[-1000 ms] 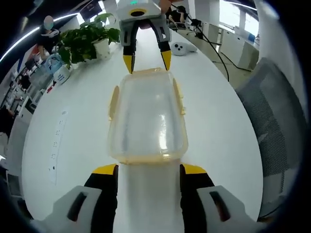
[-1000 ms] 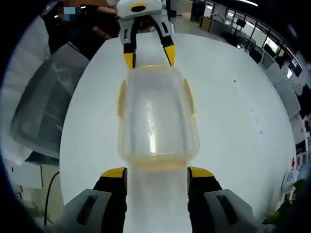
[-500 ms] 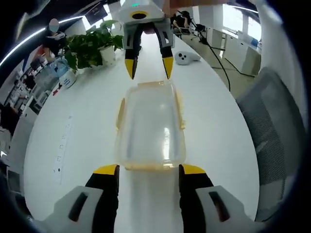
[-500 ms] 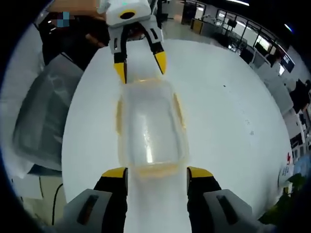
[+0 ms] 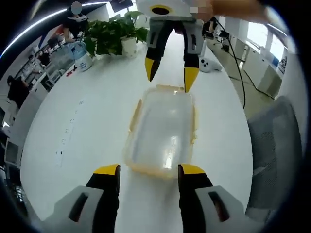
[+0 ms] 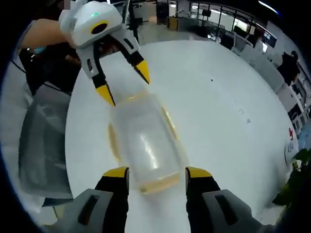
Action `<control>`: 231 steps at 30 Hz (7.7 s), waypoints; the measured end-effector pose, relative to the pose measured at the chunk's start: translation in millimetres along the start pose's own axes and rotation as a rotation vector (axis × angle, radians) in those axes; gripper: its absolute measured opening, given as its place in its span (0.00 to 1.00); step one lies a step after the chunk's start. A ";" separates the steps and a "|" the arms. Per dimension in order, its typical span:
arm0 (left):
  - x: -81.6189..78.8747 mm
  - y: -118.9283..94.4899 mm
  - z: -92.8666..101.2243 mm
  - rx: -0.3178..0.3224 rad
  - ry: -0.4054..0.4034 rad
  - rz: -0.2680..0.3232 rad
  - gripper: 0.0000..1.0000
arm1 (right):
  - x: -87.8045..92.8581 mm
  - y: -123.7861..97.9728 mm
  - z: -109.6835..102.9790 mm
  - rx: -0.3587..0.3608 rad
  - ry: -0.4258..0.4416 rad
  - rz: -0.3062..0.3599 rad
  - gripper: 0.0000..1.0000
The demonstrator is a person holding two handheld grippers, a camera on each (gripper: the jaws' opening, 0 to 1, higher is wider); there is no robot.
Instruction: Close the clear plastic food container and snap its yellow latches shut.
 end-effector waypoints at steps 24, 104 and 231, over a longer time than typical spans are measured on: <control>3.5 4.7 -2.5 -0.177 -0.505 -0.036 0.54 | 2.9 5.4 8.1 0.215 0.403 -0.055 0.43; 18.2 25.7 16.0 -0.147 -0.903 0.016 0.36 | 25.2 16.0 0.1 0.304 0.707 -0.107 0.35; -20.9 14.1 15.7 -0.005 -0.296 -0.055 0.48 | -4.4 4.2 -11.7 0.118 0.202 -0.163 0.38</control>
Point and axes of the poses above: the point that each gripper's makers call its tool centre point, and the gripper's own axes: y roughly forward along the fingers, z roughly to its right, x roughly out of its underside, the point moved 4 cm from there along -y, roughly backward along the fingers, and after that the axes turned 14 degrees about z, right-handed, at the moved point
